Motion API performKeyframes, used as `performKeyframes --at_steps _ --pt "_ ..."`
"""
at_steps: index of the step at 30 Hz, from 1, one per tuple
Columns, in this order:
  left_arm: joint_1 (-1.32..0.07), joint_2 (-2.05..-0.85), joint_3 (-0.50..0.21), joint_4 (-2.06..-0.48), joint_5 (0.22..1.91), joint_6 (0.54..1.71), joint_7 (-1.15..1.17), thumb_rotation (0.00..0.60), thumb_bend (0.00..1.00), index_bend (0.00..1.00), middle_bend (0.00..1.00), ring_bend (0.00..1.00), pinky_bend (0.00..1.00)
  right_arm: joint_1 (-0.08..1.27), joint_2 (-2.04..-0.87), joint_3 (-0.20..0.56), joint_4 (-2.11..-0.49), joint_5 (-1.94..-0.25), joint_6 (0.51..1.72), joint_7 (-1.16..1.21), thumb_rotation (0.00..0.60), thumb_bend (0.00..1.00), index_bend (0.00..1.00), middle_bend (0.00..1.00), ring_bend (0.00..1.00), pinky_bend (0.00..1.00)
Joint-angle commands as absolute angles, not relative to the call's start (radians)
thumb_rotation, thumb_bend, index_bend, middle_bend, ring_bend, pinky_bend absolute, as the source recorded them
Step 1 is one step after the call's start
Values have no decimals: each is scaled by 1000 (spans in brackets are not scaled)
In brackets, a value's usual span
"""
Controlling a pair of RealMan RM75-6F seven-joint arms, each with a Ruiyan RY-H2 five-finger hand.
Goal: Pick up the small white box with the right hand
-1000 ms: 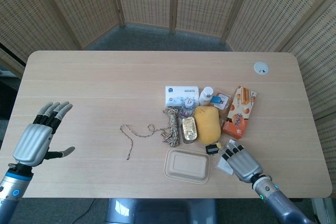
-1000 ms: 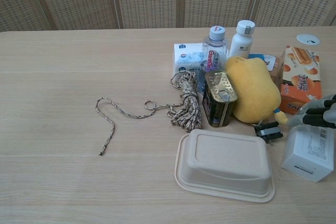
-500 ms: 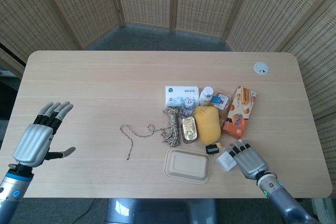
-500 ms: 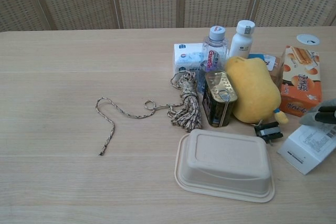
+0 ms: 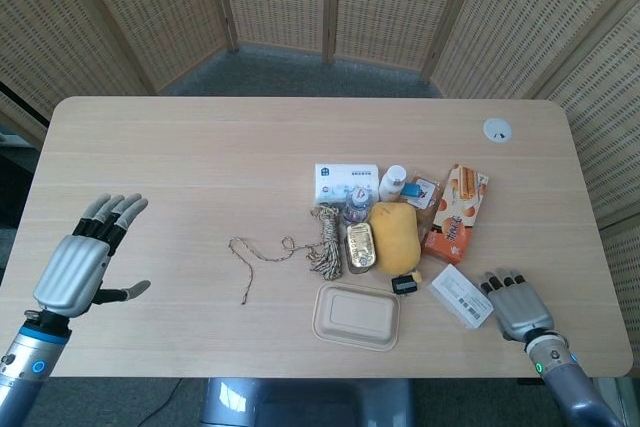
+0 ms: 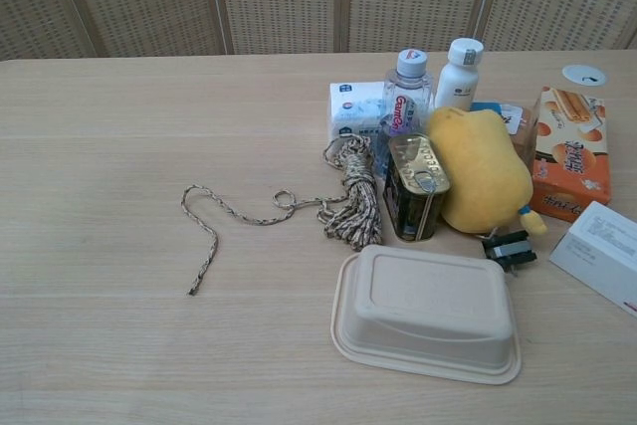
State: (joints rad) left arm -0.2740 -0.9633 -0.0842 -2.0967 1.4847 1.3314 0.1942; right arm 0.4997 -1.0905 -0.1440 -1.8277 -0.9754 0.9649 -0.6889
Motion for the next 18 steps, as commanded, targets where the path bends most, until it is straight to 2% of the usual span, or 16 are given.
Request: performKeyframes --at_steps 1,3,5,8,11,18 --pt "-278 -965 -86 -2095 1485 1329 192 600 154 0 0 0 0 499 -1080 -142 -1851 -969 979 -696 598 416 0 0 0 0" --pt "-280 -964 -87 -2092 1484 1326 190 600 153 0 0 0 0 503 -1073 -142 -1875 -949 988 -714 553 360 0 0 0 0" --pt "-281 -963 -88 -2088 1480 1324 186 600 154 0 0 0 0 506 -1066 -142 -1900 -923 996 -728 465 275 0 0 0 0" --pt "-286 -964 -89 -2079 1476 1318 175 600 153 0 0 0 0 511 -1061 -141 -1944 -886 1023 -758 405 197 0 0 0 0" --pt "-290 -968 -88 -2068 1475 1310 165 600 154 0 0 0 0 504 -1080 -134 -1974 -877 1073 -777 385 171 0 0 0 0" --pt "-295 -971 -89 -2053 1479 1308 146 600 155 0 0 0 0 500 -1171 -98 -1951 -844 1138 -791 386 140 0 0 0 0"
